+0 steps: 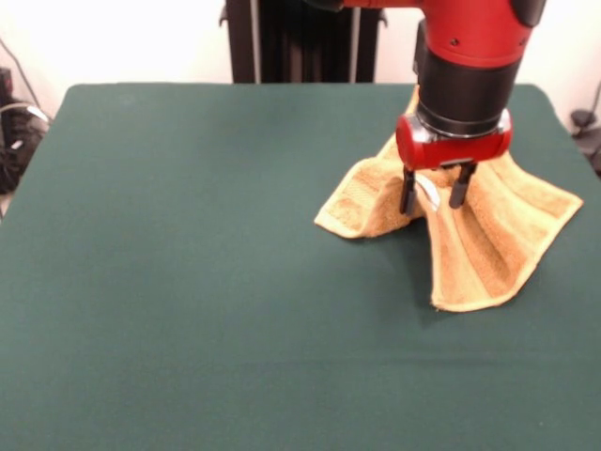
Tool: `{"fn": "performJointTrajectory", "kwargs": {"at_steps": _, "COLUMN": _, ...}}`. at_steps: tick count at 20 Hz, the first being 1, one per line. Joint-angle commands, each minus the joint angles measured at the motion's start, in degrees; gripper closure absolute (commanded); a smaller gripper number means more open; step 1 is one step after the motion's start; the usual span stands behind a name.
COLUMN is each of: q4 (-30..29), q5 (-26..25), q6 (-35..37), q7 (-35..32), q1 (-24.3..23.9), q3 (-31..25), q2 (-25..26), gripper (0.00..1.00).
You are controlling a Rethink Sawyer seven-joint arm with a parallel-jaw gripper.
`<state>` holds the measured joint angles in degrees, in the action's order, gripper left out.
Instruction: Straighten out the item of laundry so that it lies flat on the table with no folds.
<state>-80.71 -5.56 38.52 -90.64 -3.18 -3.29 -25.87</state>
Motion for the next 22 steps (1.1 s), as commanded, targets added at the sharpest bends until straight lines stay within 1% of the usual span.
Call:
{"fn": "performJointTrajectory", "kwargs": {"at_steps": 1, "q4": -3.91, "q5": -2.61, "q6": -1.41, "q7": -6.54, "q1": 1.59, "q3": -0.34, "q2": 1.7, "gripper": 0.0}}
{"fn": "performJointTrajectory", "kwargs": {"at_steps": 11, "q4": -3.92, "q5": -3.75, "q6": -2.0, "q7": -7.42, "q1": 1.77, "q3": -0.45, "q2": 2.54, "gripper": 0.0}}
{"fn": "performJointTrajectory", "kwargs": {"at_steps": 20, "q4": -6.73, "q5": -3.91, "q6": -4.29, "q7": -8.81, "q1": 2.73, "q3": -0.26, "q2": 1.92, "gripper": 0.0}}
{"fn": "performJointTrajectory", "kwargs": {"at_steps": 22, "q4": -8.44, "q5": -3.83, "q6": -5.01, "q7": -8.45, "q1": 2.32, "q3": -0.72, "q2": 1.33, "gripper": 0.0}}
